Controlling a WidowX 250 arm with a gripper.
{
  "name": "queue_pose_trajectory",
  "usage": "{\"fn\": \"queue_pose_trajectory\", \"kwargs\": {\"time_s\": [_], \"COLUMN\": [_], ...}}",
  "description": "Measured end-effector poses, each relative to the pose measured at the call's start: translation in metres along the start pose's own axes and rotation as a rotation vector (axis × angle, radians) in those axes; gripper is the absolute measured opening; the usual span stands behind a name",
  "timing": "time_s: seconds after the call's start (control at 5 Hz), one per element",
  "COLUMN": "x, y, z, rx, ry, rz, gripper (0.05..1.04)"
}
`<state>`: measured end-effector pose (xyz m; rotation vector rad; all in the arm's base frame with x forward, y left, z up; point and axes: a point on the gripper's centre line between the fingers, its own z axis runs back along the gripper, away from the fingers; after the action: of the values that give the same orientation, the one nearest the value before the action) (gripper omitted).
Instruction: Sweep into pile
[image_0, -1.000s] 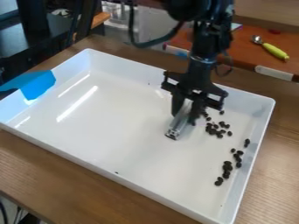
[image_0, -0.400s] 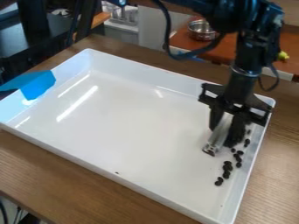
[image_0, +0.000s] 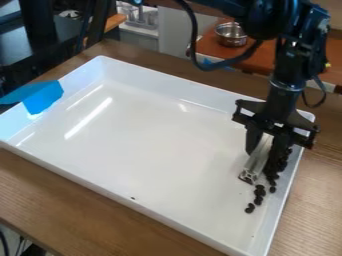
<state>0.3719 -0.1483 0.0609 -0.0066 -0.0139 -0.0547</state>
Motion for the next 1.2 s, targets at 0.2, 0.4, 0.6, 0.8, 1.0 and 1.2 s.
{"fn": "queue_pose_trajectory", "kwargs": {"time_s": [0.2,0.4,0.6,0.8,1.0,1.2], "x": [-0.005,-0.013,-0.024,-0.040,-0.048,-0.060], "y": [0.011,0.035,0.070,0.127,0.166,0.190], "z": [0.001,0.001,0.001,0.009,0.022,0.022], "rx": [-0.005,0.050,0.098,0.078,0.075,0.072], "ry": [0.024,-0.011,-0.073,-0.062,-0.051,0.005], "rz": [-0.019,-0.076,-0.143,-0.128,-0.110,-0.095], "gripper": [0.372,0.372,0.372,0.372,0.372,0.372]}}
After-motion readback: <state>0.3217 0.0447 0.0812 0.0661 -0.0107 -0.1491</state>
